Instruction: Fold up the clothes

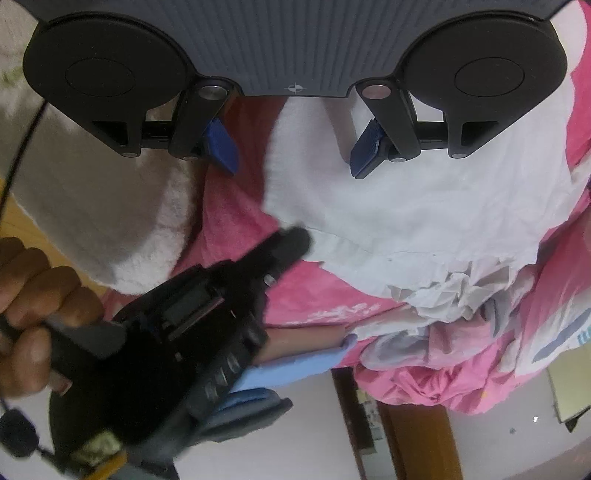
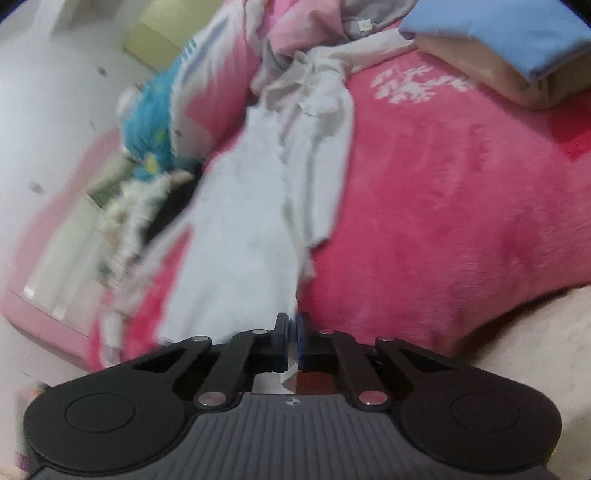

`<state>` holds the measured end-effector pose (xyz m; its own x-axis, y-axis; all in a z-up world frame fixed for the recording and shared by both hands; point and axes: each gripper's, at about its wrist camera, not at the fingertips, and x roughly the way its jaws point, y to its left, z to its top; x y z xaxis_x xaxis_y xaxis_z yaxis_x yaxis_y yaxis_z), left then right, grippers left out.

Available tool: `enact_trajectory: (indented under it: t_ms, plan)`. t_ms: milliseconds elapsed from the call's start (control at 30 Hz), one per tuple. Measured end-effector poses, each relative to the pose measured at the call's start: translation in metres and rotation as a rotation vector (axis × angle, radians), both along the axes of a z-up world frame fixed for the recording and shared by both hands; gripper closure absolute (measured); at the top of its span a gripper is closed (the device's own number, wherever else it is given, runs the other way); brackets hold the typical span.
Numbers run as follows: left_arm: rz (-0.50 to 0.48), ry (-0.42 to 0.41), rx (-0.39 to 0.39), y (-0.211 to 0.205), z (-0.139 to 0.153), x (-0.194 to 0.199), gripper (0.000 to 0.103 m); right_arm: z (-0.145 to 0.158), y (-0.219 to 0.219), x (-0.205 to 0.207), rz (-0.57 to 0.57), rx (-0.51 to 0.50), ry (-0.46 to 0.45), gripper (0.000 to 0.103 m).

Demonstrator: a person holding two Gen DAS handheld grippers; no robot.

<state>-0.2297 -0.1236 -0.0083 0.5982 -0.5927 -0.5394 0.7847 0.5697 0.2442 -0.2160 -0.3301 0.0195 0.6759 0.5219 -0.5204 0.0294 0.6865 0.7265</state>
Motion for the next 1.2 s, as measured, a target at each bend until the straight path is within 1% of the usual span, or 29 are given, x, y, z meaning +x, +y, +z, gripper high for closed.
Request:
enact_trajectory:
  t_ms: [100, 133, 167, 200, 267, 367, 500, 567, 600, 633, 667, 700, 767, 800, 833, 1000, 1133, 1200]
  plan:
    - [0.03, -0.035, -0.032, -0.002, 0.007, 0.001, 0.037, 0.007, -0.001, 0.001, -0.011, 0.1, -0.04, 0.1]
    - [0.042, -0.036, -0.048, 0.0, 0.01, 0.003, 0.045, 0.009, -0.001, 0.002, -0.015, 0.129, -0.052, 0.1]
    - [0.054, -0.031, -0.066, 0.002, 0.014, 0.006, 0.06, 0.01, -0.002, 0.003, -0.016, 0.158, -0.063, 0.1]
    - [0.069, -0.022, -0.084, 0.005, 0.018, 0.009, 0.067, 0.012, -0.002, 0.004, -0.017, 0.172, -0.073, 0.1]
    - [0.1, 0.0, -0.12, 0.011, 0.026, 0.016, 0.089, 0.016, -0.001, 0.008, -0.024, 0.177, -0.091, 0.1]
    - [0.149, 0.046, -0.187, 0.021, 0.036, 0.025, 0.1, 0.017, -0.001, 0.012, -0.027, 0.201, -0.106, 0.1]
    - [0.185, 0.099, -0.253, 0.032, 0.044, 0.036, 0.103, 0.013, -0.006, 0.014, -0.028, 0.256, -0.11, 0.098]
    - [0.201, 0.129, -0.279, 0.036, 0.046, 0.041, 0.103, 0.011, -0.014, 0.014, -0.051, 0.286, -0.109, 0.094]
    - [0.212, 0.142, -0.291, 0.038, 0.046, 0.043, 0.103, 0.008, -0.02, 0.012, -0.074, 0.306, -0.109, 0.092]
    - [0.22, 0.156, -0.302, 0.04, 0.046, 0.045, 0.103, 0.005, -0.027, 0.01, -0.107, 0.322, -0.106, 0.087]
    - [0.228, 0.169, -0.311, 0.041, 0.046, 0.048, 0.103, 0.002, -0.034, 0.009, -0.142, 0.314, -0.095, 0.086]
    - [0.232, 0.179, -0.312, 0.042, 0.044, 0.05, 0.103, -0.001, -0.04, 0.009, -0.176, 0.291, -0.077, 0.086]
    - [0.232, 0.19, -0.297, 0.041, 0.04, 0.052, 0.103, -0.006, -0.046, 0.012, -0.225, 0.21, -0.033, 0.086]
    - [0.232, 0.196, -0.29, 0.041, 0.037, 0.053, 0.103, -0.008, -0.047, 0.015, -0.242, 0.163, -0.006, 0.086]
    - [0.233, 0.201, -0.283, 0.041, 0.035, 0.055, 0.103, -0.011, -0.047, 0.02, -0.245, 0.137, 0.012, 0.085]
    - [0.234, 0.223, -0.271, 0.04, 0.026, 0.054, 0.103, -0.018, -0.042, 0.051, -0.217, 0.07, 0.044, 0.084]
    - [0.247, 0.224, -0.306, 0.045, 0.029, 0.057, 0.103, -0.013, -0.026, 0.074, -0.166, -0.036, 0.043, 0.084]
    - [0.255, 0.223, -0.319, 0.048, 0.03, 0.059, 0.103, -0.011, -0.019, 0.078, -0.148, -0.104, 0.019, 0.088]
